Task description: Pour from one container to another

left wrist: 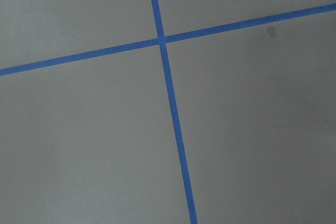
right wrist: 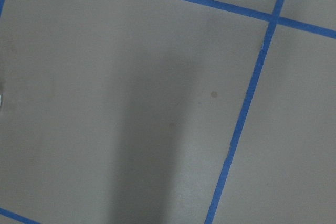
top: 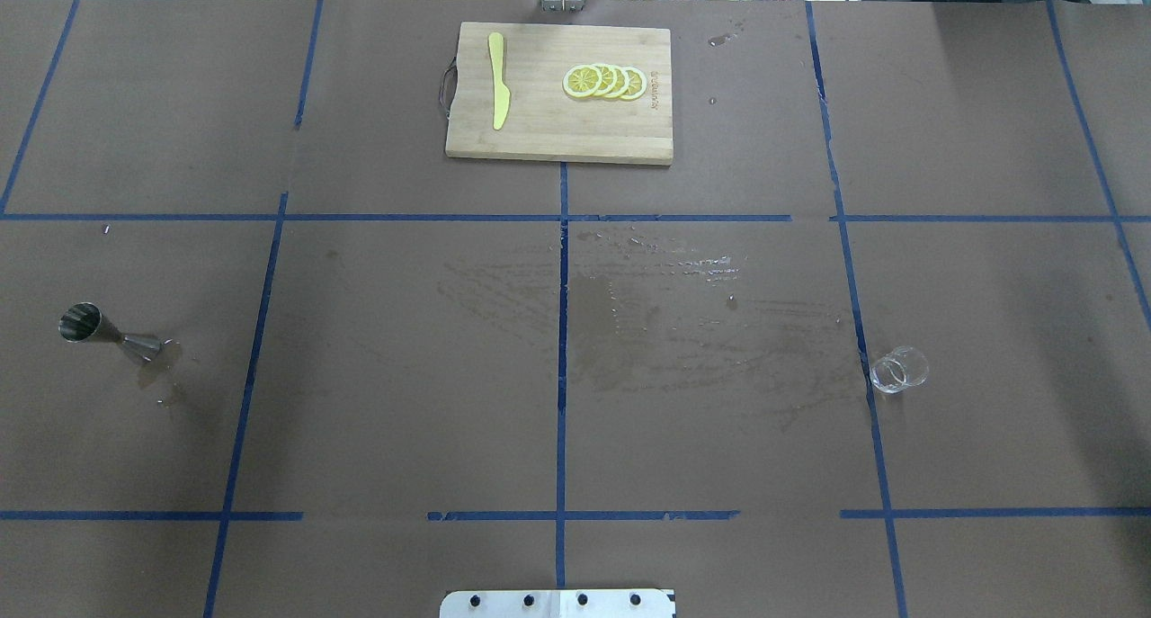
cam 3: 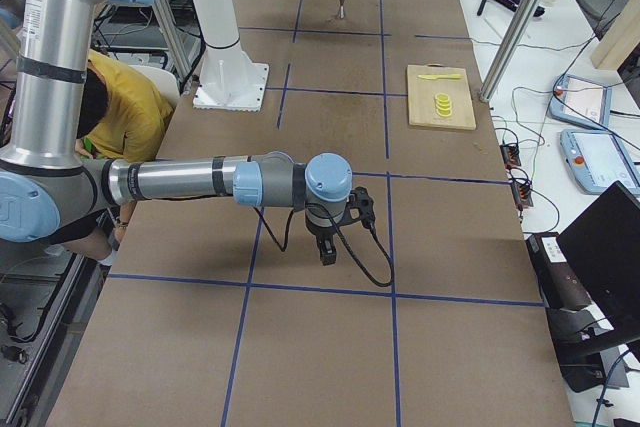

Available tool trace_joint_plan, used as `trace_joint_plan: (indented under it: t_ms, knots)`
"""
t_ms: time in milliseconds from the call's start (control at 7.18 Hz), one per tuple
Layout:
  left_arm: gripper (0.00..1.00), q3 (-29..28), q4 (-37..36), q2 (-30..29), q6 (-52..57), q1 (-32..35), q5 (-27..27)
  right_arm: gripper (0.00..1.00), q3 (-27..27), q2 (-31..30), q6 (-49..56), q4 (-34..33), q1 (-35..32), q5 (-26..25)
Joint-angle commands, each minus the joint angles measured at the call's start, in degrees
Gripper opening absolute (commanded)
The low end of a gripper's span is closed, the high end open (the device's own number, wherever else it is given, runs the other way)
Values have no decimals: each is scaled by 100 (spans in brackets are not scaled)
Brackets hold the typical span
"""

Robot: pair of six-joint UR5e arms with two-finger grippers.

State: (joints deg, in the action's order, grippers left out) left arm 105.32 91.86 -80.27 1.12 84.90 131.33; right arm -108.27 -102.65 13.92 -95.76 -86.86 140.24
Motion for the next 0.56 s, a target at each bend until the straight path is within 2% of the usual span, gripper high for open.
trace_joint_plan:
  t_ms: [0, 279, 418]
  knots:
    - [100, -273, 16, -138, -7, -9, 33, 100, 60, -10, -55, -4, -120, -23]
    - [100, -152, -2, -243, -7, 18, 25, 100, 138, 43, -65, 4, -244, -40]
    - [100, -187, -36, -496, -7, 18, 7, 100, 174, 61, -64, 4, -252, -32]
